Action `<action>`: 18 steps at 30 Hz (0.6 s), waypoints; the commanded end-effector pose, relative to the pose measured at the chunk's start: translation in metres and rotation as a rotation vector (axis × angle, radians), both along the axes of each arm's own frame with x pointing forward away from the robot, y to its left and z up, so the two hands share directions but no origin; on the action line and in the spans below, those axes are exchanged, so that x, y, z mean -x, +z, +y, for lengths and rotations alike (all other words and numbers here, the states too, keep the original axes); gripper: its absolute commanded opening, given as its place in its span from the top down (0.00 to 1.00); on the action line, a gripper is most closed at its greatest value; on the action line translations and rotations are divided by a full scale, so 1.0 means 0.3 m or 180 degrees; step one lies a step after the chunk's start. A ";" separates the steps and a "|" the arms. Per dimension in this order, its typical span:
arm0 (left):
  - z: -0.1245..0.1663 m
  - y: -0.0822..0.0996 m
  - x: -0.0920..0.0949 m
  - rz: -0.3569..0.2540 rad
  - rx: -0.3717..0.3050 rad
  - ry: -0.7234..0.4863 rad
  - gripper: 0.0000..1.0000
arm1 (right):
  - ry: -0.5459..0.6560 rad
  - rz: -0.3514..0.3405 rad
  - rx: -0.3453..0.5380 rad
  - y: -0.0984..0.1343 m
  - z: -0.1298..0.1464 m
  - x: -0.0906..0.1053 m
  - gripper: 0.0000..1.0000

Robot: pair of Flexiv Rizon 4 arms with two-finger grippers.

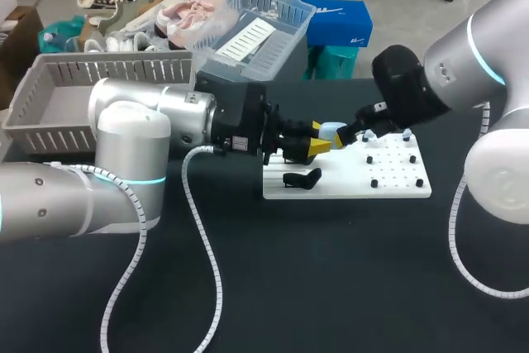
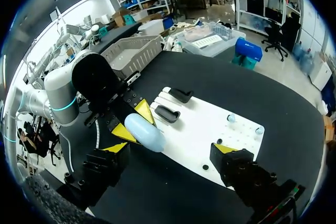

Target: Pick up each earbud case from the left stands, insert the matching earbuds, close the lid, and place the case in the box.

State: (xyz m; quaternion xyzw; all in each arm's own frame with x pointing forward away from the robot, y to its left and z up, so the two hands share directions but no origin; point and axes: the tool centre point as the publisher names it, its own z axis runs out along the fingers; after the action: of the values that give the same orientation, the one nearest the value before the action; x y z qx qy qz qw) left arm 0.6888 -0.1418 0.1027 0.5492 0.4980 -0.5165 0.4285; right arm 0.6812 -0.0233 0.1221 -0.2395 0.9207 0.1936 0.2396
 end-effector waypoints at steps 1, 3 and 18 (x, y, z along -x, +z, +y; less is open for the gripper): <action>-0.002 -0.001 -0.004 0.0001 0.0000 -0.0006 1.00 | 0.0013 0.0021 -0.0010 -0.003 0.000 -0.012 0.00; -0.002 -0.001 -0.004 0.0001 0.0000 -0.0006 1.00 | 0.0003 0.0022 -0.0012 -0.004 0.000 -0.014 0.00; -0.002 -0.001 -0.004 0.0001 0.0000 -0.0006 1.00 | -0.0070 0.0029 0.0005 -0.014 0.000 -0.029 0.00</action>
State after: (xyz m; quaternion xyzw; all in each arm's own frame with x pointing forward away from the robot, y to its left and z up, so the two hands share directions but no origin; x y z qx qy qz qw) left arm 0.6888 -0.1418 0.1027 0.5492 0.4980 -0.5164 0.4285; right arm 0.6884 -0.0243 0.1184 -0.2293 0.9239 0.1930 0.2378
